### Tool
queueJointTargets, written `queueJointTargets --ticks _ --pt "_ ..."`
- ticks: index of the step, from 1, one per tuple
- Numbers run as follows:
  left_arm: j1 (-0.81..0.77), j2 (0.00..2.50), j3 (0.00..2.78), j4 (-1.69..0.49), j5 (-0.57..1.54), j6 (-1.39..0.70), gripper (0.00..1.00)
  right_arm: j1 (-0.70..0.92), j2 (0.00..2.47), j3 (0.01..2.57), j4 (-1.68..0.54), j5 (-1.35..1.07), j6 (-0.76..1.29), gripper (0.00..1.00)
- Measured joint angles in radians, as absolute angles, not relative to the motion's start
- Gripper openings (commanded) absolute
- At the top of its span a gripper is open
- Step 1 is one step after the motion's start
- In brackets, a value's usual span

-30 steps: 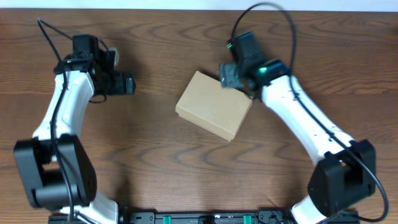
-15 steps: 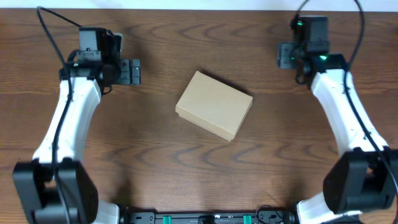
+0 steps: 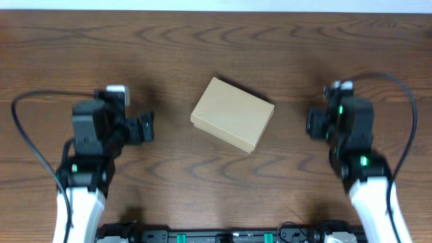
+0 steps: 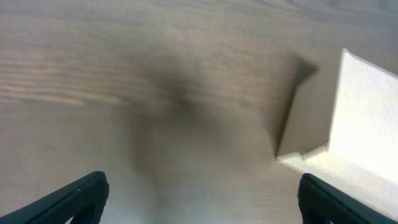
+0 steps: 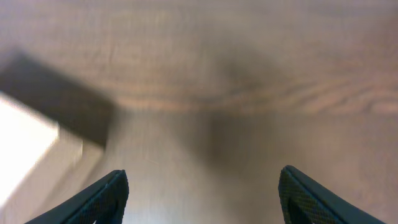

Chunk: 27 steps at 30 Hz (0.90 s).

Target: Pack container

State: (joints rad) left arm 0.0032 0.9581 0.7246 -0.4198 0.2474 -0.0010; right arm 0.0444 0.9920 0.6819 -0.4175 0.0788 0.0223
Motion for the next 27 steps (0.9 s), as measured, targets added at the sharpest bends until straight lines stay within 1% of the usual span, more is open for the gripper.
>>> queueJointTargets --ticks 3,6,7,12,27 --pt "-0.001 0.864 0.654 -0.426 0.264 -0.004 0.95 0.045 0.833 0.562 -0.447 0.077 0.043 0.73" --pt "-0.002 0.806 0.615 -0.464 0.268 -0.004 0.96 0.045 0.712 0.502 -0.506 0.076 0.067 0.75" --pt "-0.002 0.798 0.608 -0.476 0.268 -0.004 0.95 0.045 0.676 0.488 -0.533 0.076 0.075 0.99" --pt "-0.002 0.795 0.599 -0.495 0.271 -0.004 0.95 0.045 0.566 0.437 -0.617 0.075 0.107 0.99" --pt "-0.002 0.795 0.599 -0.497 0.271 -0.004 0.95 0.045 0.566 0.434 -0.622 0.075 0.123 0.99"
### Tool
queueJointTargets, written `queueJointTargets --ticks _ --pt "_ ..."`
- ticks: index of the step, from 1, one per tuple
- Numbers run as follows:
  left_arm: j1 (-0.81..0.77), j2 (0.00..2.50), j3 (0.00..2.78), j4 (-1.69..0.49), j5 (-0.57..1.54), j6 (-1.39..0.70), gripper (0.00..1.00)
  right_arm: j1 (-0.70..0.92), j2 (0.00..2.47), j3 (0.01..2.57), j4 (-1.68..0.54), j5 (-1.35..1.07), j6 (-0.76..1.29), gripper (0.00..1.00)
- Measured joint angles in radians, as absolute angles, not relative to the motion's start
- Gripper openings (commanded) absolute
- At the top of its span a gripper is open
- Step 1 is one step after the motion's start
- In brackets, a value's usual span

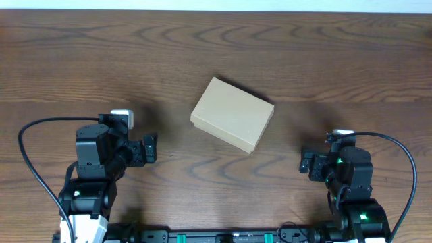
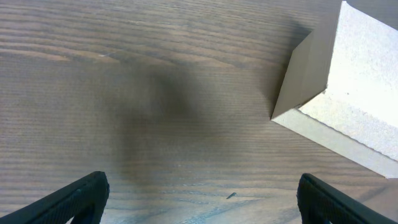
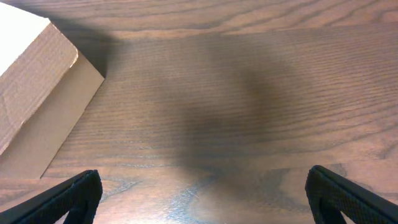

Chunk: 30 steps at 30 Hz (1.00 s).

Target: Pack container

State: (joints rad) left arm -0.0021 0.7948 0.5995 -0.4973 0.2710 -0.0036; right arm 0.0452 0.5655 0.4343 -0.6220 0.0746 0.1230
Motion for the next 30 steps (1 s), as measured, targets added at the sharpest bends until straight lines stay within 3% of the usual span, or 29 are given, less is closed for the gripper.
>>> queueJointTargets --ticks 21,30 --pt "-0.002 0.795 0.599 -0.497 0.271 -0.004 0.96 0.046 0.556 0.434 -0.632 0.075 0.124 0.99" --pt "-0.002 0.795 0.599 -0.498 0.271 -0.004 0.96 0.101 0.305 0.429 -0.606 0.059 0.094 0.99"
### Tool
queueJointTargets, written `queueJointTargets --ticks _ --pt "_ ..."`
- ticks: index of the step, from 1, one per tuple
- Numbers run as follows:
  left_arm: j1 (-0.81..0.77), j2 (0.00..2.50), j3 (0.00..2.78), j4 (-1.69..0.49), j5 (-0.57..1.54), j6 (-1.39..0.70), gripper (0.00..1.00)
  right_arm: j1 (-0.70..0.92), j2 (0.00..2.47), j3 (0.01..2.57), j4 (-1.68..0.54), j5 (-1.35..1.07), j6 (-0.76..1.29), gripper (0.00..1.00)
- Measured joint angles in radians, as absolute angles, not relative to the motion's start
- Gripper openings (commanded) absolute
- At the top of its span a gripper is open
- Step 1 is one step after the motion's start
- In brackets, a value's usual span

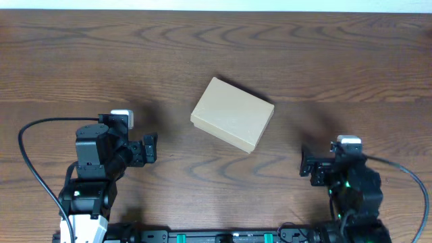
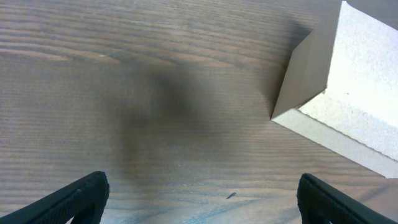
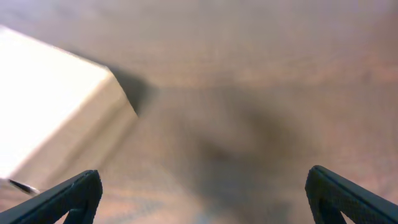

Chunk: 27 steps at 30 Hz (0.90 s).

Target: Pack container

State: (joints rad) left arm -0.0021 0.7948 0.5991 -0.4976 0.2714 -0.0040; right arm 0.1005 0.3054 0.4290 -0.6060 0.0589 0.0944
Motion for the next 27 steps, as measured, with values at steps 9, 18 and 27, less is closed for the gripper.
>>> queueJointTargets --ticks 9,18,27 --pt "-0.002 0.795 0.599 -0.497 0.272 -0.004 0.96 0.149 0.238 0.287 -0.243 0.054 0.018 0.99" --pt "-0.002 0.795 0.599 -0.497 0.271 -0.004 0.95 0.162 0.178 0.073 -0.022 0.052 0.010 0.99" --pt "-0.002 0.795 0.599 -0.497 0.271 -0.004 0.95 0.154 0.076 0.025 -0.050 0.052 0.010 0.99"
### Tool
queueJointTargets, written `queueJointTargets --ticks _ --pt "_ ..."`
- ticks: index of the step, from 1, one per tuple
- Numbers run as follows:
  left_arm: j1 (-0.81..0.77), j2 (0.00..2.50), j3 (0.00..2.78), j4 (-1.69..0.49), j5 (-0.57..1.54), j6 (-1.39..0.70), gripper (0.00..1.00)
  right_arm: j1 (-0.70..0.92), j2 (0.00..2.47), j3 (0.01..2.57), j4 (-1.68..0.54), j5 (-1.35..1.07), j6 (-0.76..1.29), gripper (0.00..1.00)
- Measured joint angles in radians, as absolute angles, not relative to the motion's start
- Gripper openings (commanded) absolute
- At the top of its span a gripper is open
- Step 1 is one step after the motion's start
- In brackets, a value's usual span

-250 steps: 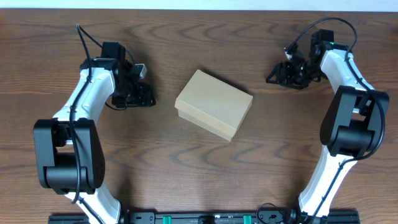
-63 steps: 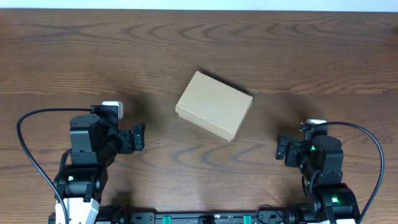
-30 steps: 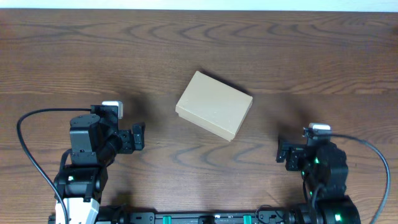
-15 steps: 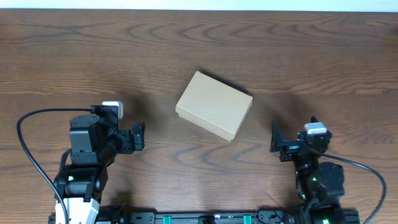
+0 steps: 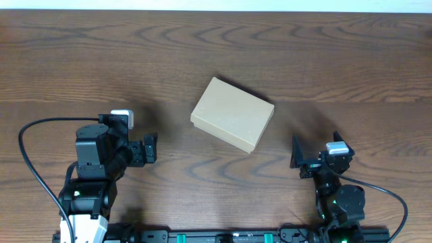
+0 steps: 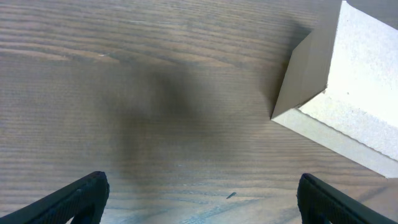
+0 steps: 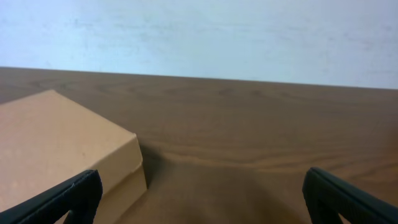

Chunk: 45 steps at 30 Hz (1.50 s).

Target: Pack container

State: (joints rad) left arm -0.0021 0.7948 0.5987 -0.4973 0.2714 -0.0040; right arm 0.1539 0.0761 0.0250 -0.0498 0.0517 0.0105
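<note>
A closed tan cardboard box (image 5: 233, 113) lies askew at the middle of the table; a corner of it shows in the left wrist view (image 6: 348, 106) and in the right wrist view (image 7: 62, 143). My left gripper (image 5: 150, 148) is open, low at the near left, pointing toward the box with nothing between its fingers (image 6: 74, 198). My right gripper (image 5: 297, 156) is open at the near right, tilted level with the table, its fingertips (image 7: 68, 198) empty and apart from the box.
The dark wooden table (image 5: 216, 47) stretches all round the box. A pale wall (image 7: 199, 37) rises beyond the far edge. Cables loop beside both arms, and a black rail (image 5: 223, 236) runs along the near edge.
My right arm has drawn back toward the near edge and tipped up, so its camera now looks level across the table at the wall. The left arm and box have not moved.
Both grippers were open beside the box, level with it. Then both had drawn back toward the near edge, where the left has stayed. The right kept retreating and folding down, now looking level. The box never moved.
</note>
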Motion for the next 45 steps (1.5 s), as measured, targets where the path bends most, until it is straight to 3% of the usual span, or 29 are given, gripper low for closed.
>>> queueJointTargets --ticks 45 --pt "-0.002 0.795 0.599 -0.497 0.271 -0.004 0.95 0.139 0.014 0.011 -0.068 0.060 0.010 0.99"
